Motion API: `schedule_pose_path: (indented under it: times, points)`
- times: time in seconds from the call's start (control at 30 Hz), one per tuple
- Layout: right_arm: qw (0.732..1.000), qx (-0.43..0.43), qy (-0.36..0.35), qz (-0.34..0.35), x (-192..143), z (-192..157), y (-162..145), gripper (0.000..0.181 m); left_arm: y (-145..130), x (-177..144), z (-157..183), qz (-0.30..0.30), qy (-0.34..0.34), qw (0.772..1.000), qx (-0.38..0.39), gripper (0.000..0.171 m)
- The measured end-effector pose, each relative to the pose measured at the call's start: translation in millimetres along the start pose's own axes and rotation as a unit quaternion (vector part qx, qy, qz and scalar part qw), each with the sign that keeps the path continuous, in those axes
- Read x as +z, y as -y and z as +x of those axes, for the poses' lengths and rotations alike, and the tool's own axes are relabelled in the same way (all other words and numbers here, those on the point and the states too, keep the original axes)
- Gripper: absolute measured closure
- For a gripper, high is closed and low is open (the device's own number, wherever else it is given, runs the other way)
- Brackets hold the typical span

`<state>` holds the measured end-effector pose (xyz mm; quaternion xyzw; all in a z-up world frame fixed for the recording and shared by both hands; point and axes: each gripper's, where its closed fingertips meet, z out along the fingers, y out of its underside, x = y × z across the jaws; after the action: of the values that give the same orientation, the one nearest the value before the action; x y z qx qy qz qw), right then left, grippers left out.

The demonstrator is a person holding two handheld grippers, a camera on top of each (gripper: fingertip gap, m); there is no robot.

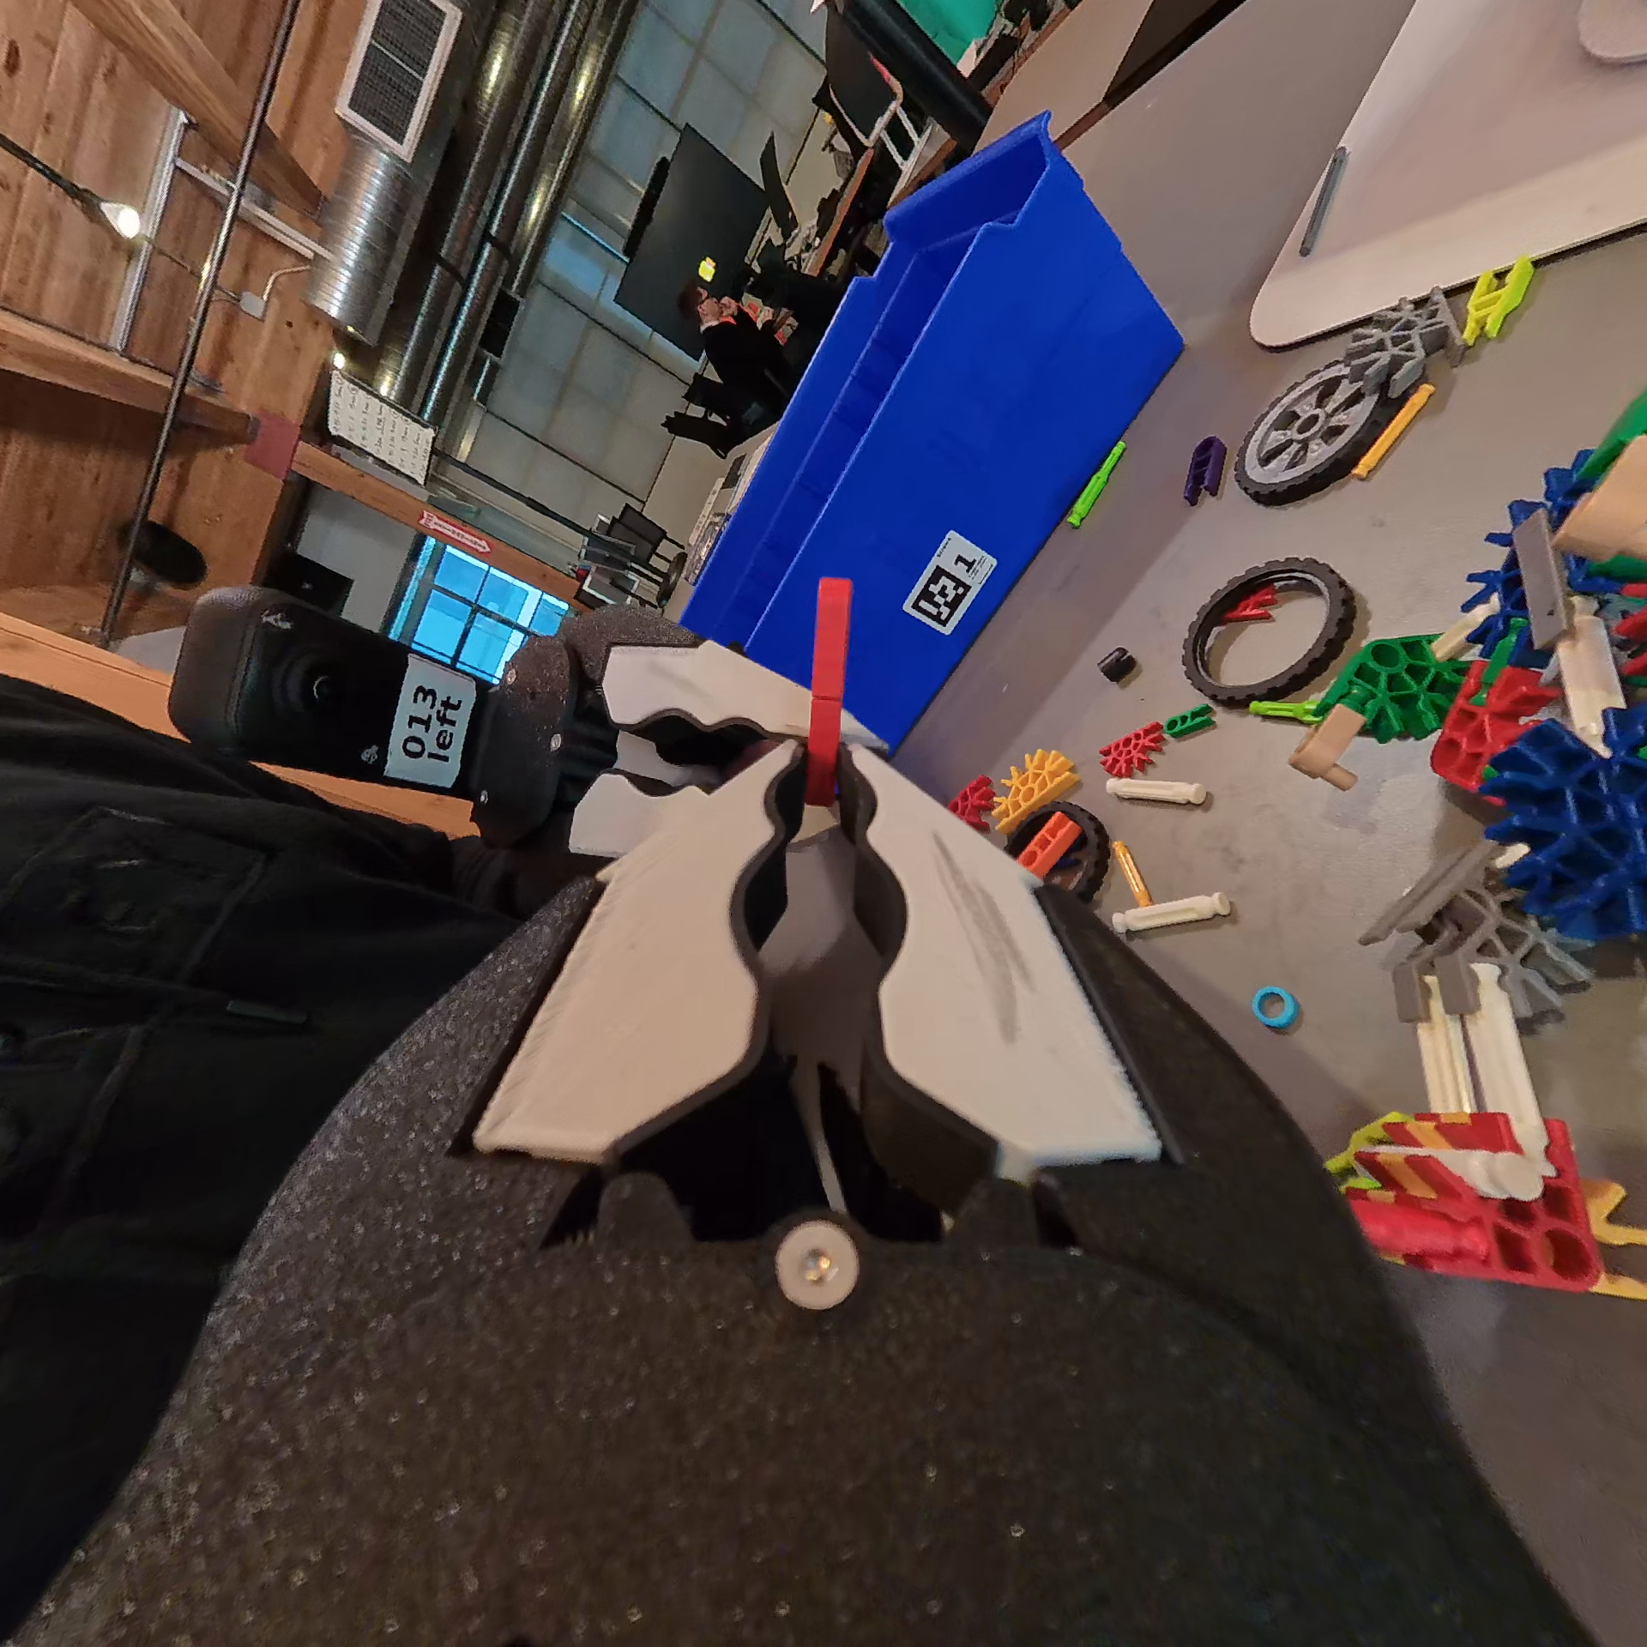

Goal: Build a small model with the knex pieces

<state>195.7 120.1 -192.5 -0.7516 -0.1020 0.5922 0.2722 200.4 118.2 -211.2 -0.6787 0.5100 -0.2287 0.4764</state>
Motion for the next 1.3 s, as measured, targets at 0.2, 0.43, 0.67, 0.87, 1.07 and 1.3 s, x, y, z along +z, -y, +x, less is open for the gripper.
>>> schedule_pose_path:
  times: [0.2, 0.43, 0.67, 0.87, 1.07, 1.3]
  points:
    - [0.999, 0.022, 0.001, 0.024, 3.4, -0.2, 6.0, 0.175, 0.5, -0.8, -6.7, -0.014, 0.052, 0.996, 0.071, 0.157]
    - [0.998, 0.043, -0.001, 0.037, 2.8, -0.7, 9.1, 0.176, 1.8, -0.9, -10.5, -0.022, 0.076, 0.991, 0.106, 0.164]
    - [0.998, 0.045, 0.0, 0.044, 0.2, -3.4, 11.4, 0.175, 6.0, 0.5, -8.3, -0.011, 0.063, 0.995, 0.079, 0.165]
    - [0.998, 0.04, 0.004, 0.045, -0.2, -5.1, 10.7, 0.173, 8.9, -0.4, -4.8, 0.012, 0.025, 1.0, 0.002, 0.165]
    - [0.999, 0.022, 0.007, 0.038, 0.0, -9.5, 9.0, 0.173, 11.6, -2.7, -4.2, 0.025, 0.007, 0.999, -0.032, 0.165]
    - [0.999, -0.032, -0.008, 0.017, -1.7, -12.7, 6.9, 0.17, 13.5, -4.2, -2.3, 0.034, -0.01, 0.998, -0.055, 0.165]
